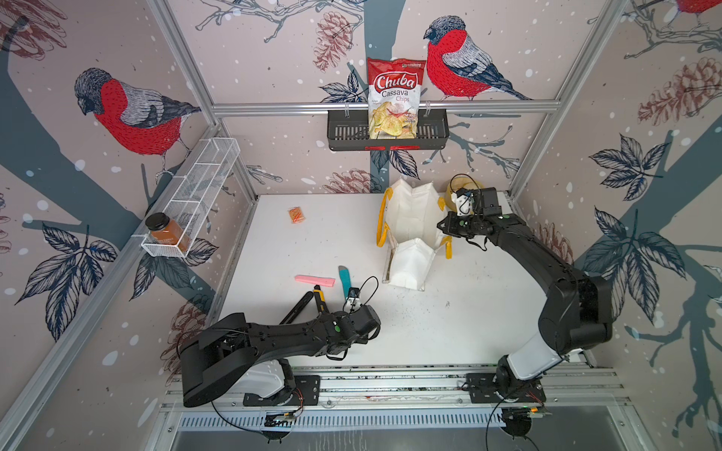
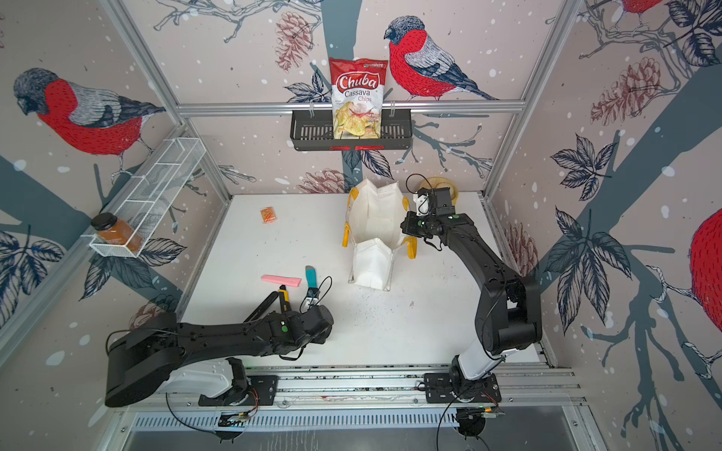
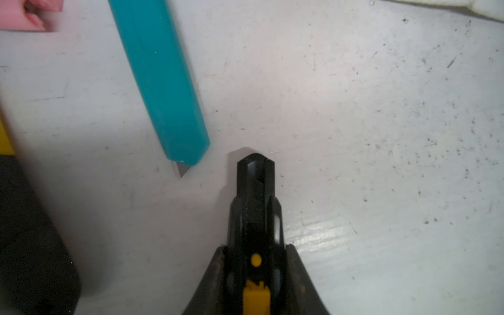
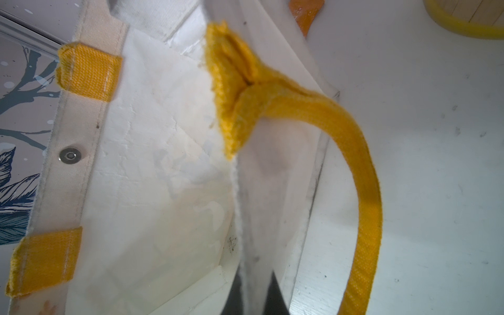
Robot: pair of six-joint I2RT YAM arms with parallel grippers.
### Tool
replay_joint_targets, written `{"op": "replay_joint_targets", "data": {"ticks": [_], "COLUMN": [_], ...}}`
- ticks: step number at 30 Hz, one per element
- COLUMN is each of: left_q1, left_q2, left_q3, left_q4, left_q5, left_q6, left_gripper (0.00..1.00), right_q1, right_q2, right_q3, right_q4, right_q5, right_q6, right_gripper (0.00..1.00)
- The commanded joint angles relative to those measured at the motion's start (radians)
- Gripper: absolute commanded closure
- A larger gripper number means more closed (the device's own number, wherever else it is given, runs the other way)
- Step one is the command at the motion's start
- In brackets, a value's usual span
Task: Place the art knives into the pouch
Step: Pick up the utility knife at the center of the board.
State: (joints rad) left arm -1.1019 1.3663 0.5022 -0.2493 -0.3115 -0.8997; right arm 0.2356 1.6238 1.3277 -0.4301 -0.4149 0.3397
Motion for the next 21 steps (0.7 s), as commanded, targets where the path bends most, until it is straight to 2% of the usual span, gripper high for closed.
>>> {"op": "replay_joint_targets", "data": {"ticks": [1, 10, 21], "left_q1": [-0.008, 0.038, 0.21], "left_q2": [0.082, 0.253, 0.143], "left_q3": [0.021, 0.236, 0.379], "left_q4": [-0.25, -0.294, -0.373], "left_q5": [0.377, 0.31, 0.211], "left_q6": [-0.005, 0.123, 0.272], "left_gripper": [0.78, 0.8, 0.79], "right_q1": [0.002, 0.004, 0.007], "right_q2": [0.007, 0.008, 0.004], "right_q3": [0.015, 0.025, 0.021], "right_q4": [0.001, -0.008, -0.003], "right_q5": [-0.016, -0.013, -0.012], "right_q6": [-0.01, -0.013, -0.014], "right_gripper": [1.0, 1.0, 1.0]}}
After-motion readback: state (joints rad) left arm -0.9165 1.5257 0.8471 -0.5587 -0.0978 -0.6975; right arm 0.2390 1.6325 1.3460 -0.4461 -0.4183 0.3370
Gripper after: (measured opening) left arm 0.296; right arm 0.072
